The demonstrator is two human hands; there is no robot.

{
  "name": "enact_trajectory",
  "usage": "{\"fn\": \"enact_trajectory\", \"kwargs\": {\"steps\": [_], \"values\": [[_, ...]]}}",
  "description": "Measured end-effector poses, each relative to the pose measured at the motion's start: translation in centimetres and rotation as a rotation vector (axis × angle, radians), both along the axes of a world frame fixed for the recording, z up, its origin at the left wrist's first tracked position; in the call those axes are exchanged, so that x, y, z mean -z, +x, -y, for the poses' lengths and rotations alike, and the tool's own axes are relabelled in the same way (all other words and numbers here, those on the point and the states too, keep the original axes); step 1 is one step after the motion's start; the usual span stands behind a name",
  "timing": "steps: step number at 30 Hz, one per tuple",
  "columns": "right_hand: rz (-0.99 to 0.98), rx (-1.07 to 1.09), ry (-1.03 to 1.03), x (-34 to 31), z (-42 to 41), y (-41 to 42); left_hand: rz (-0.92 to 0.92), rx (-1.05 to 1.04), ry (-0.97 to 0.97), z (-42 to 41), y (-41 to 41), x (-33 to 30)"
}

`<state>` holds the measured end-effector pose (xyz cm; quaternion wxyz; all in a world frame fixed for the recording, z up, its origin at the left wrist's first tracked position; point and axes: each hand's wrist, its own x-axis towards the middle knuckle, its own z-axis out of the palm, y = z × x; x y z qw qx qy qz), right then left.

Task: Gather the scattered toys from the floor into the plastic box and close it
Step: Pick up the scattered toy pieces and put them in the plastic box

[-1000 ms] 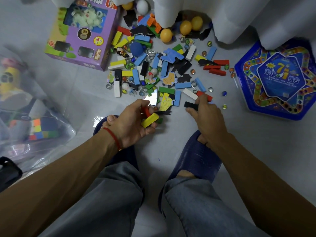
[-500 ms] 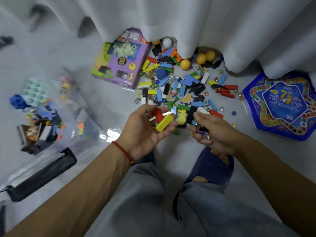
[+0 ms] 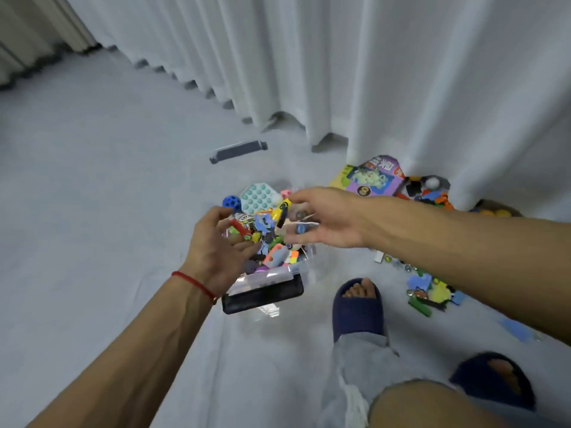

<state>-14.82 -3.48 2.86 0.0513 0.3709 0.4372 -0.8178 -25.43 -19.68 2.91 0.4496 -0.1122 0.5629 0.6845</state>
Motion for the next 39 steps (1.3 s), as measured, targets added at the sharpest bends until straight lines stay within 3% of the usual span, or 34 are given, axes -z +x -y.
{"fn": "enact_trajectory", "kwargs": {"steps": [5,9,13,17,19,23,26,30,34,39], "values": [[0.007,0.079,-0.007,-1.9,-0.8,0.8,-0.108,-0.003,0.020,-0.1,0.6,-1.2],[0.070,0.113,0.182,-2.0,-5.2,6.2,-0.216,0.049,0.055,-2.9,3.5,0.2],[0.342,0.145,0.585,1.1,-11.1,14.5,-0.324,0.336,0.012,-6.8,8.0,3.5],[0.774,-0.106,0.882,8.5,-14.6,24.1,-0.463,0.667,-0.140,-10.8,12.4,8.8],[0.885,-0.156,0.927,12.3,-14.3,28.2,-0.528,0.800,-0.223,-12.8,13.8,12.1],[1.048,-0.015,0.823,20.9,-12.1,34.5,-0.718,1.105,-0.318,-16.6,16.1,18.3],[1.170,-0.006,0.841,25.7,-10.8,37.8,-0.991,1.338,-0.282,-18.8,18.7,22.0],[1.107,-0.006,0.870,28.9,-10.4,39.9,-1.413,1.581,-0.239,-19.5,21.4,26.8],[0.977,0.094,1.058,30.9,-10.5,40.8,-1.566,1.564,-0.194,-18.9,22.5,29.4],[0.775,0.341,1.132,31.8,-9.7,40.8,-1.580,1.512,-0.054,-19.9,22.2,30.4]]}}
